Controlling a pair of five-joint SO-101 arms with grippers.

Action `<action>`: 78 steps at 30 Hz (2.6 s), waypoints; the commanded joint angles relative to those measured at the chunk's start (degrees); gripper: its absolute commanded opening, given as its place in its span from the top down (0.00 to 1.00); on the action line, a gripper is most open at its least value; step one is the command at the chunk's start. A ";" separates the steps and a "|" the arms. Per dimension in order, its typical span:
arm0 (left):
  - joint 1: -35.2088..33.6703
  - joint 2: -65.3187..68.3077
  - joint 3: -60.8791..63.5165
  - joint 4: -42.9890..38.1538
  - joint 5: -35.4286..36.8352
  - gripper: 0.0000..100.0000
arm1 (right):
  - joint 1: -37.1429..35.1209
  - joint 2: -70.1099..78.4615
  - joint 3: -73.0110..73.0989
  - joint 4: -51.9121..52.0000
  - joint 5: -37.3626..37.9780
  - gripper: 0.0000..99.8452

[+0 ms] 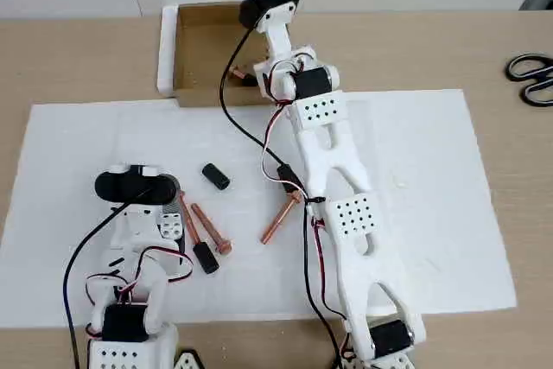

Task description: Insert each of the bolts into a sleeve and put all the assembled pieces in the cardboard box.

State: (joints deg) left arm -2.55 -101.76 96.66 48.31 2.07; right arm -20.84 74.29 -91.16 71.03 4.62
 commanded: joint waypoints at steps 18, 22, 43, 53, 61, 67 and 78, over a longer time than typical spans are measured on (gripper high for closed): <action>-0.18 -0.26 -0.40 0.18 -0.18 0.99 | -1.45 -1.36 -3.69 -4.18 -0.18 0.99; -0.18 -0.26 -0.40 0.18 -0.18 0.99 | -1.36 -1.27 -3.69 -3.82 -0.18 0.97; -0.18 -0.26 -0.40 0.18 -0.18 0.99 | -2.07 -1.80 -4.04 -1.71 -0.09 0.83; -0.44 -0.26 -0.40 0.09 -0.18 0.99 | -2.68 -15.69 -4.84 17.45 -0.26 0.83; -0.44 -0.26 -0.40 0.09 -0.18 0.99 | -2.77 -23.43 0.53 25.54 -0.35 0.83; -0.44 -0.26 -0.40 0.09 -0.18 0.99 | -3.47 -31.16 18.99 25.71 -0.35 0.83; -0.44 -0.26 -0.40 0.09 -0.18 0.99 | -3.74 -39.08 40.53 25.45 -0.18 0.83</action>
State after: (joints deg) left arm -2.55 -101.76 96.66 48.31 1.98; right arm -24.09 39.91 -51.08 96.18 4.62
